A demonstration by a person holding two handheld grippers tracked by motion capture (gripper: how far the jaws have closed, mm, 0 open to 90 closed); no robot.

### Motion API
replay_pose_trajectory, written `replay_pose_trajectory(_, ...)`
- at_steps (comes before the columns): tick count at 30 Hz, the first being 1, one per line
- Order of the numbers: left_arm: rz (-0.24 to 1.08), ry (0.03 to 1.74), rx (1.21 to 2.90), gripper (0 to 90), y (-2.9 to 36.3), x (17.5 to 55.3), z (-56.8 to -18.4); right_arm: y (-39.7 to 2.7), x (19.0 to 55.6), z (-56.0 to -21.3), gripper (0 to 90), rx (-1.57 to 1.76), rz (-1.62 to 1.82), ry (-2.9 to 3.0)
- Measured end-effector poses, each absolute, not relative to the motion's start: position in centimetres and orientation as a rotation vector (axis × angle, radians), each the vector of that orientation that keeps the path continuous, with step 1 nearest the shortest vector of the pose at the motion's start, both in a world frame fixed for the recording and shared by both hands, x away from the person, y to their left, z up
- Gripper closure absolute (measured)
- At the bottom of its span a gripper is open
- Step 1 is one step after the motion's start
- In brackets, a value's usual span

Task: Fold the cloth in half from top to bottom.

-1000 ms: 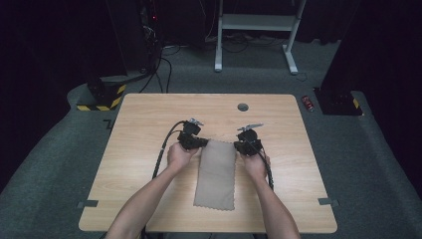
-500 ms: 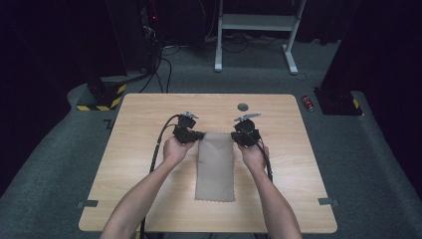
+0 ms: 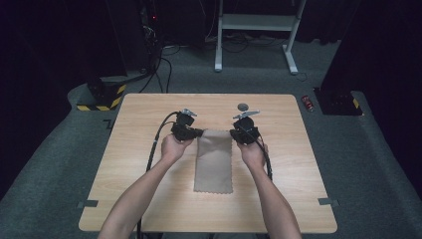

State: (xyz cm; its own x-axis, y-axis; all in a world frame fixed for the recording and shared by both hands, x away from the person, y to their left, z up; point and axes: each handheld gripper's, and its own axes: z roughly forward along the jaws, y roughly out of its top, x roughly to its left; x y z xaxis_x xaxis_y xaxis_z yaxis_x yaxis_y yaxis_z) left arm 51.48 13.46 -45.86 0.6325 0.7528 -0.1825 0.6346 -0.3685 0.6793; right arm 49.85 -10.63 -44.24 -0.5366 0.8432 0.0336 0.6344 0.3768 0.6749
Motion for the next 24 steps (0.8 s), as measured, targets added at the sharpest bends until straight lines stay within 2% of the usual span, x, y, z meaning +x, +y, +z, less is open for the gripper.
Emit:
replay_pose_trajectory(7, 0.193, 1.043, 2.148, 88.5, 13.5, 50.4, -46.4, -11.0, 48.9, -45.7, 90.0, 1.293, 0.941, 2.356)
replay_pose_trajectory(24, 0.118, 1.013, 2.138, 88.3, 13.9, 48.2, -47.6, -11.5, 46.6, -46.2, 90.0, 1.244, 0.965, 2.399)
